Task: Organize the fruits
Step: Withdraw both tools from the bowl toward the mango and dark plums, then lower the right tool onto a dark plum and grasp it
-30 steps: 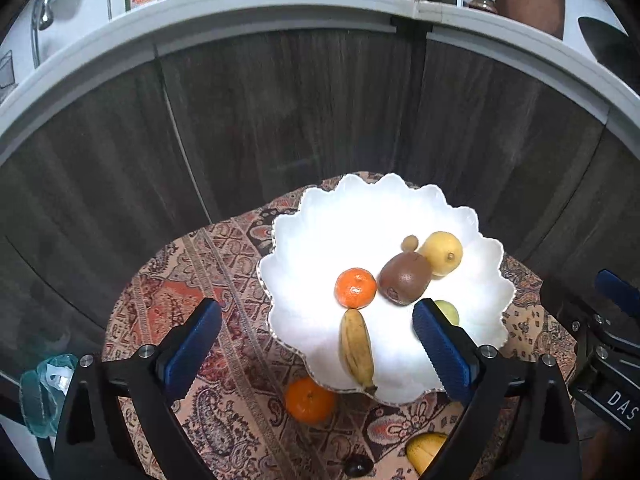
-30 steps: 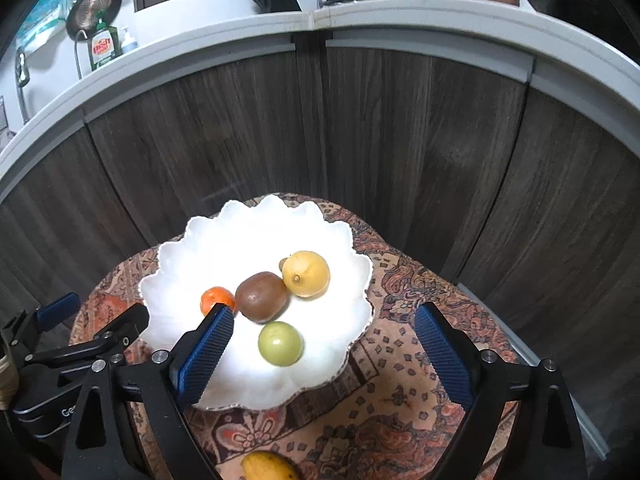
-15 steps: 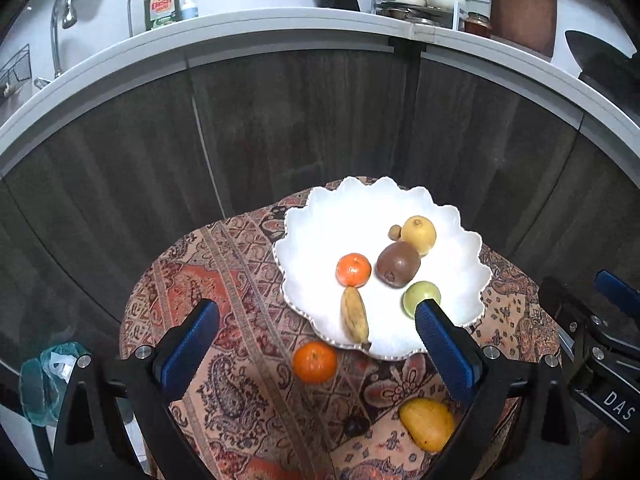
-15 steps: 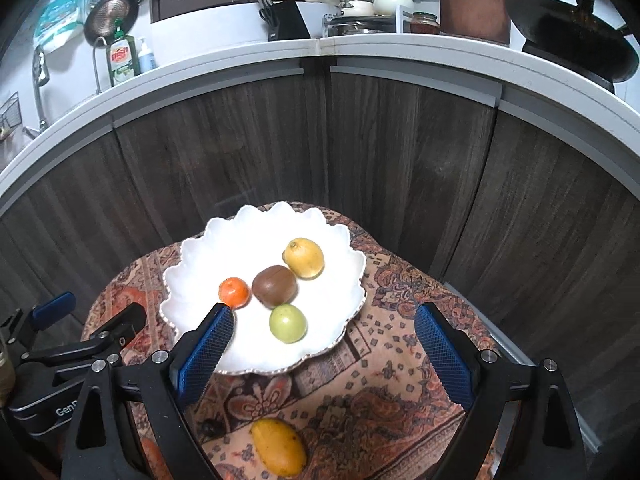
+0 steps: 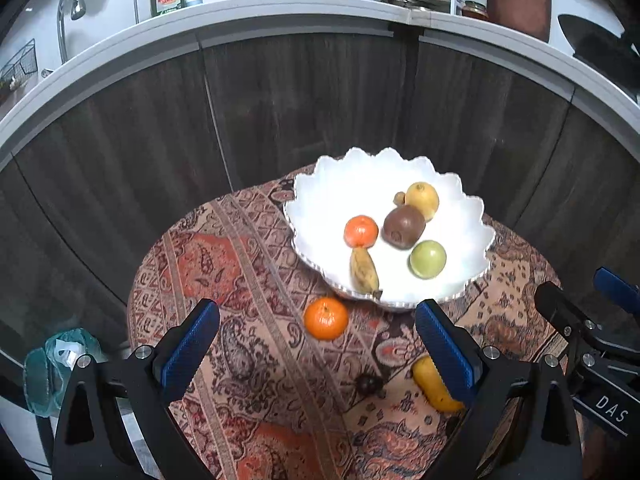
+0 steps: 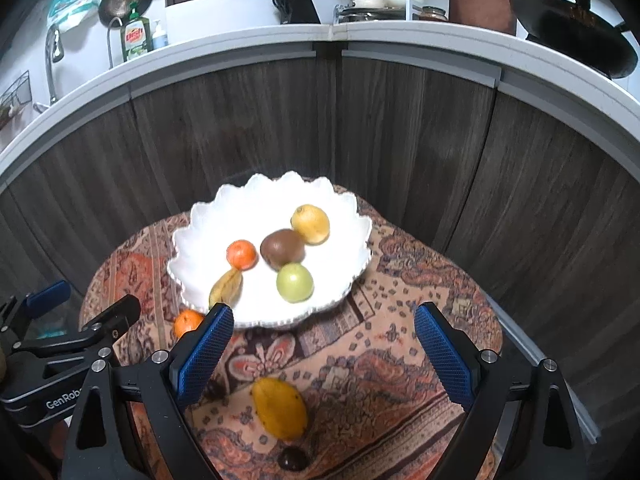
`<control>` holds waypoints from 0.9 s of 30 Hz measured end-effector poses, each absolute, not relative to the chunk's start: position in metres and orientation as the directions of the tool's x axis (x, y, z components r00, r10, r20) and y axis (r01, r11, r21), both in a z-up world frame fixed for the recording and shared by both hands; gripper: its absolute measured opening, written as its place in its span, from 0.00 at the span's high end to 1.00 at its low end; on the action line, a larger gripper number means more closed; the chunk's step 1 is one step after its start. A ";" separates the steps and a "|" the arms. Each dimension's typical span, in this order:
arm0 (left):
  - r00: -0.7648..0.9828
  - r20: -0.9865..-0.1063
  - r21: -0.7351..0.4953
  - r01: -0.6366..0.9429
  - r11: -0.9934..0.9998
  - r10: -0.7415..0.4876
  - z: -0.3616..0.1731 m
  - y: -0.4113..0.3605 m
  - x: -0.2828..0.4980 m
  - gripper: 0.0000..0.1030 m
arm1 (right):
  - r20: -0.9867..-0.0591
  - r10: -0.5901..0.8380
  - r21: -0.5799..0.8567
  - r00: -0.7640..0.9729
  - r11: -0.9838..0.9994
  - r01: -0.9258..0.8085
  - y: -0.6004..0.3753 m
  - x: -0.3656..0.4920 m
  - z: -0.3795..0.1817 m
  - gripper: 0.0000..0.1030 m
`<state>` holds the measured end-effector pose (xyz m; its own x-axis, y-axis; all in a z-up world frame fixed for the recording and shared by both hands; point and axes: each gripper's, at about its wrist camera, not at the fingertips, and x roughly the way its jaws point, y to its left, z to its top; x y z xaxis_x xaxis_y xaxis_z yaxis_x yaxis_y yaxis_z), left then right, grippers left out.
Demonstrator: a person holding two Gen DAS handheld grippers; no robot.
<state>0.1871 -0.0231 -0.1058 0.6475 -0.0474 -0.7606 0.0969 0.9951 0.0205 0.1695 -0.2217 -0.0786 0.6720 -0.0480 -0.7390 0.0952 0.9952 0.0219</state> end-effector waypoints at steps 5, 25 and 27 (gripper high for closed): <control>0.630 -0.776 0.041 0.110 0.993 -0.037 -0.121 -0.023 0.175 0.03 | -0.761 -0.046 0.006 0.647 0.997 0.078 -0.218 0.158 -0.094 0.10; 0.549 -0.836 0.064 0.133 0.989 -0.019 -0.179 -0.013 0.131 0.03 | -0.829 -0.029 -0.009 0.559 0.999 0.039 -0.203 0.121 -0.148 0.10; 0.546 -0.837 0.065 0.131 0.989 -0.017 -0.181 -0.012 0.130 0.03 | -0.832 -0.029 -0.010 0.554 0.999 0.037 -0.201 0.118 -0.153 0.10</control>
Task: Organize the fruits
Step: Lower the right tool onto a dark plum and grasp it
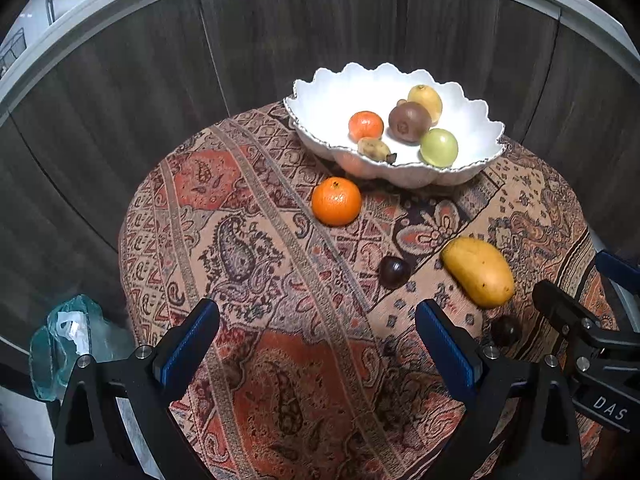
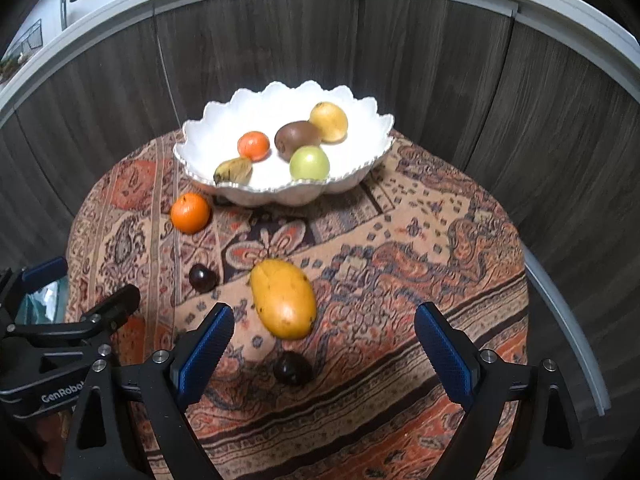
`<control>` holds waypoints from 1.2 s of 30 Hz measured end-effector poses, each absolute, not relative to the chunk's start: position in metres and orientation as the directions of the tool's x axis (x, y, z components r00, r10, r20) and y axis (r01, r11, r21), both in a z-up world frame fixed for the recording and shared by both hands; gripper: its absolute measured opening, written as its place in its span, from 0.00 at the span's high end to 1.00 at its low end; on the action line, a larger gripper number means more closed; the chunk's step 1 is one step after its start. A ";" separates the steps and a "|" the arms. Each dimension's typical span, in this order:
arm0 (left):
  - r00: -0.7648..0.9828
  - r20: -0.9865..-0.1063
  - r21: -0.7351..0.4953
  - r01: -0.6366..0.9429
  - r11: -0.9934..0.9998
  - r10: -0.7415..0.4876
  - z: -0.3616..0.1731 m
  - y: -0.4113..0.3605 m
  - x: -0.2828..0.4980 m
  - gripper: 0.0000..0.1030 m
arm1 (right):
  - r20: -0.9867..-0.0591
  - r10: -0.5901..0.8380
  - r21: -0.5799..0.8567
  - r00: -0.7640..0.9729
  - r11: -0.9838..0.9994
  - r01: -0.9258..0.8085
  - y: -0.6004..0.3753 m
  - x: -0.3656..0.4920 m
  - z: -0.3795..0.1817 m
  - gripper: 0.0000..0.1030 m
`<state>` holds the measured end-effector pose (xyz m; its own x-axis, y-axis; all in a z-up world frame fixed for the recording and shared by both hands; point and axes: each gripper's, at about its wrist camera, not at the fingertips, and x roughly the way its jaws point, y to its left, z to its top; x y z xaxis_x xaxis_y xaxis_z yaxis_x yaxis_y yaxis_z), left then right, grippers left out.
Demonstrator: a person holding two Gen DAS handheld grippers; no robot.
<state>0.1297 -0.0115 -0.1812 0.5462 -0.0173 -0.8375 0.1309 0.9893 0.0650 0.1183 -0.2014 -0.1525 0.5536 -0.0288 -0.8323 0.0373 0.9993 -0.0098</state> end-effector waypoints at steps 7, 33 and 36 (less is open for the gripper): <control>0.535 -0.845 0.070 0.115 0.991 -0.002 -0.193 -0.005 0.126 0.03 | -0.847 -0.025 -0.009 0.532 0.999 0.032 -0.195 0.111 -0.169 0.10; 0.501 -0.865 0.080 0.100 0.992 0.019 -0.224 0.001 0.127 0.03 | -0.887 0.016 0.028 0.462 0.999 0.018 -0.192 0.113 -0.216 0.51; 0.500 -0.866 0.079 0.098 0.992 0.019 -0.224 0.001 0.127 0.03 | -0.890 0.019 0.029 0.456 0.999 0.014 -0.191 0.113 -0.218 0.54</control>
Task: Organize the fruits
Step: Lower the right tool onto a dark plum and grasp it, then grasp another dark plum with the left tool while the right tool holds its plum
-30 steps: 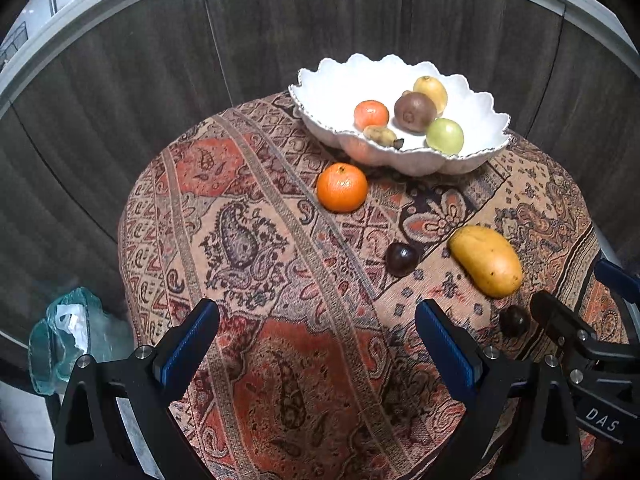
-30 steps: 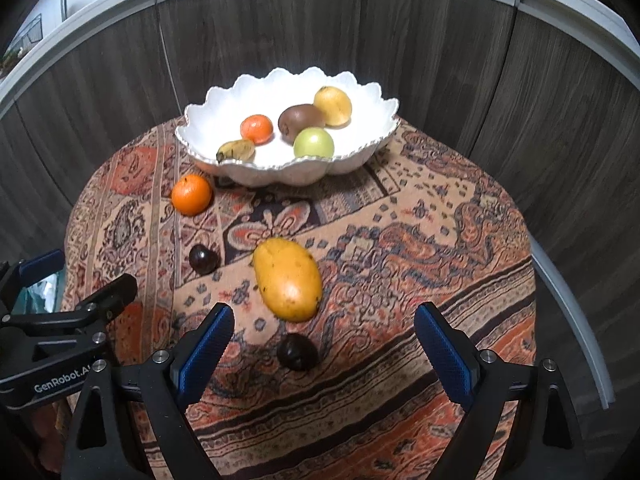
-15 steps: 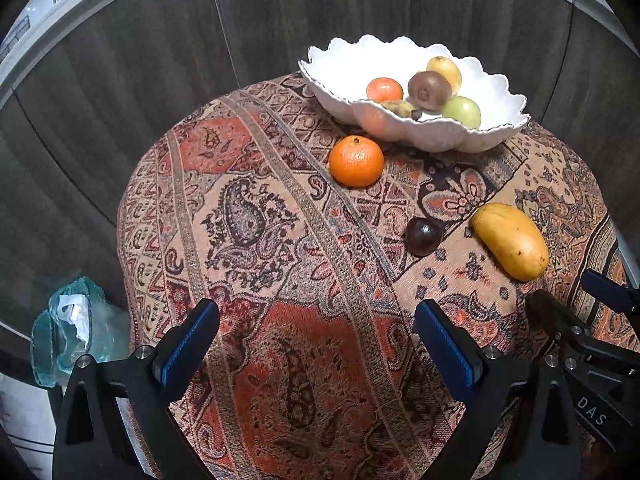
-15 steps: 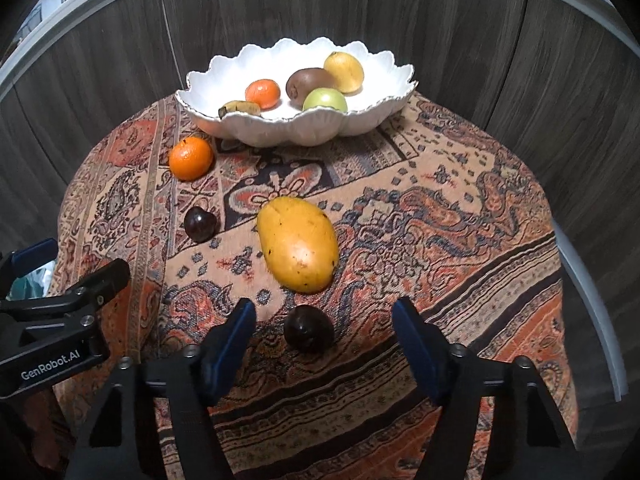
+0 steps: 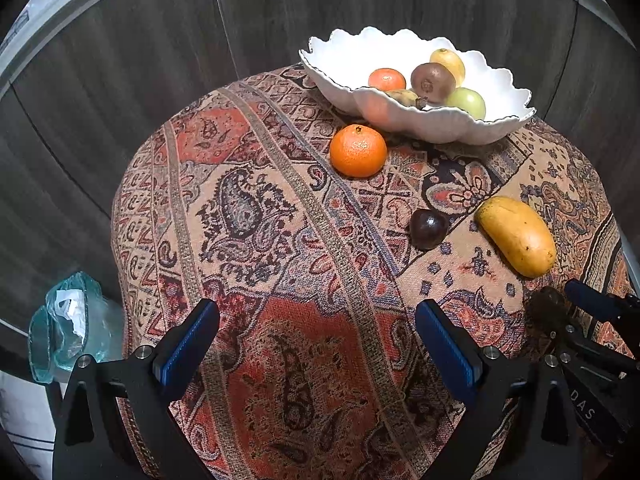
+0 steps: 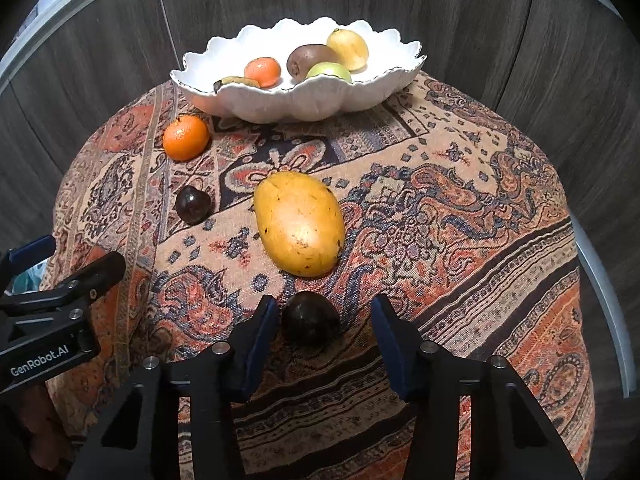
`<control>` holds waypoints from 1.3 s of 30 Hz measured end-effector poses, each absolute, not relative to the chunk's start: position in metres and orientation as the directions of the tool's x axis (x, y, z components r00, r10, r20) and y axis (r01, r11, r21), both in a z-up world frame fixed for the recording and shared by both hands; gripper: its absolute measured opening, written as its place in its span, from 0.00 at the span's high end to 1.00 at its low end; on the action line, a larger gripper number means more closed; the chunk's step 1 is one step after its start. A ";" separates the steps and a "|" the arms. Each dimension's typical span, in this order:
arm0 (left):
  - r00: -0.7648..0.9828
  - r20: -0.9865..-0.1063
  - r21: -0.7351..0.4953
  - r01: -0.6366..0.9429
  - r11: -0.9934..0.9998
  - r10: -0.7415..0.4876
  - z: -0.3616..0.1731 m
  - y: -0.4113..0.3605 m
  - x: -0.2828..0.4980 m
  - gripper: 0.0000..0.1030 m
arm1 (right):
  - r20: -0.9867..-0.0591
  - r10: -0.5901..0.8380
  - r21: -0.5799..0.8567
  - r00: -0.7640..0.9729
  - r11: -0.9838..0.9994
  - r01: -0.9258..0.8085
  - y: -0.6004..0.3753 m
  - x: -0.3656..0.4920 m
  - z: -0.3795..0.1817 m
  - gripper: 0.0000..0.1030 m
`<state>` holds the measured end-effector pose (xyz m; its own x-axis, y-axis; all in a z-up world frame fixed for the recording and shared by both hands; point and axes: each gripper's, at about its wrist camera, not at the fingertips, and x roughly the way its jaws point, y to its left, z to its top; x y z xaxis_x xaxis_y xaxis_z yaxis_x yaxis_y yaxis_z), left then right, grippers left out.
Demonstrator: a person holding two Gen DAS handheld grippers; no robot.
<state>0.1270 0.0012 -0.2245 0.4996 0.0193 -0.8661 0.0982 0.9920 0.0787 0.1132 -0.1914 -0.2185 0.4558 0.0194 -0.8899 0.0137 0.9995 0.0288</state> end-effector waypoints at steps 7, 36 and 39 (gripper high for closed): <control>0.495 -0.869 0.076 0.099 0.992 0.017 -0.226 0.001 0.127 0.03 | -0.894 0.042 0.041 0.446 0.999 -0.012 -0.188 0.113 -0.223 0.70; 0.510 -0.853 -0.001 0.204 0.979 -0.107 -0.233 -0.054 0.168 0.26 | -0.821 -0.010 0.059 0.571 0.993 0.102 -0.227 0.132 -0.179 0.71; 0.497 -0.858 -0.023 0.211 0.977 -0.128 -0.238 -0.056 0.175 0.38 | -0.820 -0.007 0.064 0.572 0.992 0.104 -0.228 0.136 -0.180 0.71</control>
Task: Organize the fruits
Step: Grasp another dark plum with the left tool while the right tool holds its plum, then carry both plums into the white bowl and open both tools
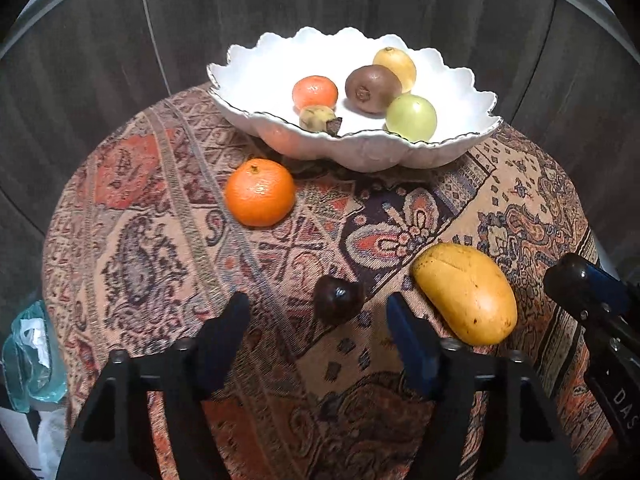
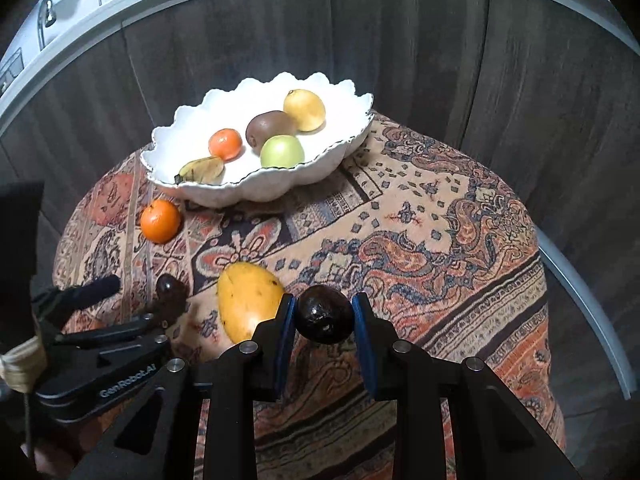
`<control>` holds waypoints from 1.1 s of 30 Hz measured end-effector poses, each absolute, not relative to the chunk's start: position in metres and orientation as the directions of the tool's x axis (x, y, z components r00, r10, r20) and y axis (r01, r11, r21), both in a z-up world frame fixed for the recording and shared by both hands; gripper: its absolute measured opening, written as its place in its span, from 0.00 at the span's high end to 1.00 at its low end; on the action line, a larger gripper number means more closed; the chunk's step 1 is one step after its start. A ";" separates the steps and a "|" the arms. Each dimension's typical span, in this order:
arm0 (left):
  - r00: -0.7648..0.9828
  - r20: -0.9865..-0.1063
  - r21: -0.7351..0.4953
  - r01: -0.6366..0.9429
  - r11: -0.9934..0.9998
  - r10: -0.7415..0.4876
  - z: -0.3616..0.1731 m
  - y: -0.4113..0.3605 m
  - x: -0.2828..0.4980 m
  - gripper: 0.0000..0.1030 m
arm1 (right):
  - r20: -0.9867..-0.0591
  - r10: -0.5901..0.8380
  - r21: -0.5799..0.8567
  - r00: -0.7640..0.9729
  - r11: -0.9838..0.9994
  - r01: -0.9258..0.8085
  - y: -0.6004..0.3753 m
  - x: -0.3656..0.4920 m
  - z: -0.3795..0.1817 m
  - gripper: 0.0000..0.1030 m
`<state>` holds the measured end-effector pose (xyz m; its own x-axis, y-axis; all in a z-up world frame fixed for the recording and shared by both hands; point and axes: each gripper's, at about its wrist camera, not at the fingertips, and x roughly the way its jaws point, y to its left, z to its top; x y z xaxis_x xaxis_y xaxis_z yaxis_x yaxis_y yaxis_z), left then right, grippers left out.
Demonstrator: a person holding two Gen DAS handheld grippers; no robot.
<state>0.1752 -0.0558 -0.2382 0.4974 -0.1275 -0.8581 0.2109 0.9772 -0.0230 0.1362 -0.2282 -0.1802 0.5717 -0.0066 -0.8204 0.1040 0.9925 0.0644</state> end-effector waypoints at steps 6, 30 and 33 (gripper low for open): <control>0.484 -0.865 -0.022 0.230 0.973 -0.134 -0.246 -0.062 0.183 0.49 | -0.827 -0.001 0.070 0.562 0.992 0.105 -0.229 0.142 -0.187 0.71; 0.495 -0.858 -0.013 0.239 0.971 -0.134 -0.233 -0.058 0.179 0.74 | -0.827 0.009 0.081 0.562 0.991 0.103 -0.229 0.142 -0.184 0.71; 0.508 -0.851 -0.011 0.233 0.972 -0.131 -0.223 -0.056 0.179 0.74 | -0.821 0.012 0.084 0.570 0.991 0.100 -0.228 0.141 -0.178 0.71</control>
